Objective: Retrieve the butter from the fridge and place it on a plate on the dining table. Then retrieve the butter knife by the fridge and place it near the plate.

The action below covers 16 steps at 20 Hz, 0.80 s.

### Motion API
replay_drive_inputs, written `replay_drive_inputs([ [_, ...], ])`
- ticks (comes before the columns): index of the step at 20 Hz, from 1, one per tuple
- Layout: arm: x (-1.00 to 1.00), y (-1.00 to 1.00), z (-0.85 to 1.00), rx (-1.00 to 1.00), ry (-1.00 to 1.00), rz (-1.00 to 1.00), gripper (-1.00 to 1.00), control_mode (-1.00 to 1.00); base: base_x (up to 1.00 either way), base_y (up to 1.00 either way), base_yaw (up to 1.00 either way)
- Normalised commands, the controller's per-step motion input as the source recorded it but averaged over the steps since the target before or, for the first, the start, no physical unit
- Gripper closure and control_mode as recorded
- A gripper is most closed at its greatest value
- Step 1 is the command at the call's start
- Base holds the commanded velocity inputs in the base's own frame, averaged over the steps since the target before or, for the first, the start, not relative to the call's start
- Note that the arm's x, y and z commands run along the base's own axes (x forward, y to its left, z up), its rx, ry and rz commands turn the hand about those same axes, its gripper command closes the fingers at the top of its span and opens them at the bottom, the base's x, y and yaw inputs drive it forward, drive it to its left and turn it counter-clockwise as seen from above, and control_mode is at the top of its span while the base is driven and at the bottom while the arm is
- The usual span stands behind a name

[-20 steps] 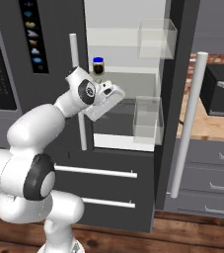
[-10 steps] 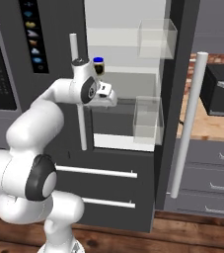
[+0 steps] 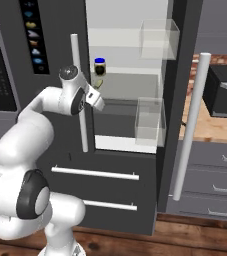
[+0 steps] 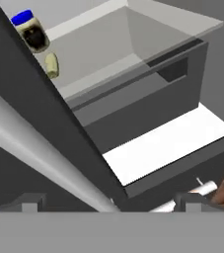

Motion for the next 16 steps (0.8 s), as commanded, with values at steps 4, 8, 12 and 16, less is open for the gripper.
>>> replay_drive_inputs([
  [4, 0.13, 0.26, 0.43, -0.01, -0.11, -0.03, -1.0, -1.0, 0.0, 0.0, 0.0],
  [8, 0.19, 0.25, 0.44, -0.15, -0.01, 0.07, -1.0, -1.0, 0.0, 0.0, 0.0],
  [12, 0.21, 0.12, 0.41, -0.1, 0.03, 0.13, -1.0, -1.0, 0.0, 0.0, 0.0],
  [16, 0.14, 0.0, 0.2, -0.02, 0.08, 0.03, -1.0, -1.0, 0.0, 0.0, 0.0],
])
